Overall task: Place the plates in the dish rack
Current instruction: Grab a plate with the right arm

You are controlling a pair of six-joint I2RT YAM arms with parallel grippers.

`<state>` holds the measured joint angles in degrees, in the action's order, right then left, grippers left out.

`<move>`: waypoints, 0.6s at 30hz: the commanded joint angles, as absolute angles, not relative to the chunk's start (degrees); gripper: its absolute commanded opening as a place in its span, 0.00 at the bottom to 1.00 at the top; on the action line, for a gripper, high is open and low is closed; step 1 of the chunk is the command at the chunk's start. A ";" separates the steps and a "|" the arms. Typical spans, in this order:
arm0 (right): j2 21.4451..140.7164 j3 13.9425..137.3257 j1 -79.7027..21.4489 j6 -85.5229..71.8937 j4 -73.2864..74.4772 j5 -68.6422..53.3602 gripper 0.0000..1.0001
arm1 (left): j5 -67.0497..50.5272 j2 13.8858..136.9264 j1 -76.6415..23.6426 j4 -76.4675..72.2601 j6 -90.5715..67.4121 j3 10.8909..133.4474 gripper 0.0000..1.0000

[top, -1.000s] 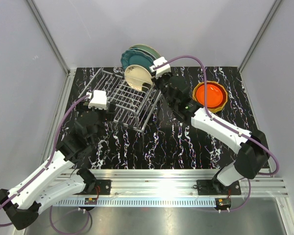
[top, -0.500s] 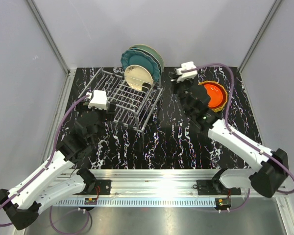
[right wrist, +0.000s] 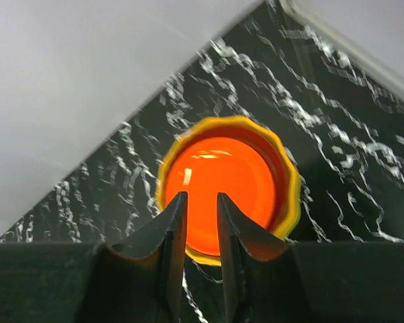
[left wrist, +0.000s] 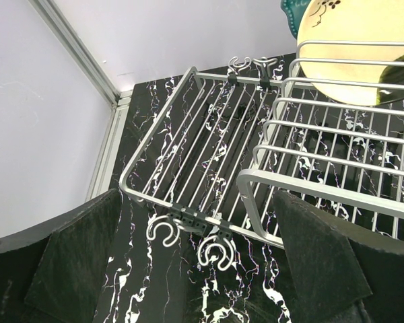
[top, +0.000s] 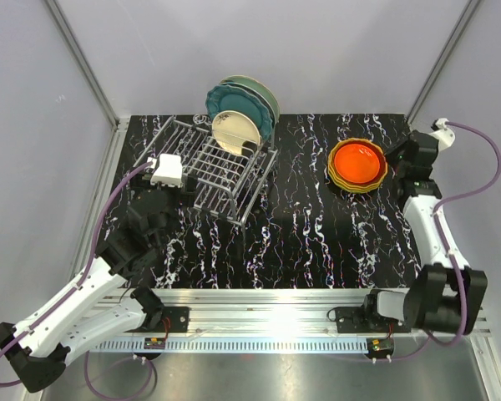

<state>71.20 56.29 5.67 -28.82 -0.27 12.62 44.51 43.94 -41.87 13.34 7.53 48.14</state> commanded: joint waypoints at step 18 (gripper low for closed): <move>95.44 67.41 12.13 -29.00 8.35 2.55 0.31 | 42.89 43.42 -41.57 11.51 6.59 48.34 0.99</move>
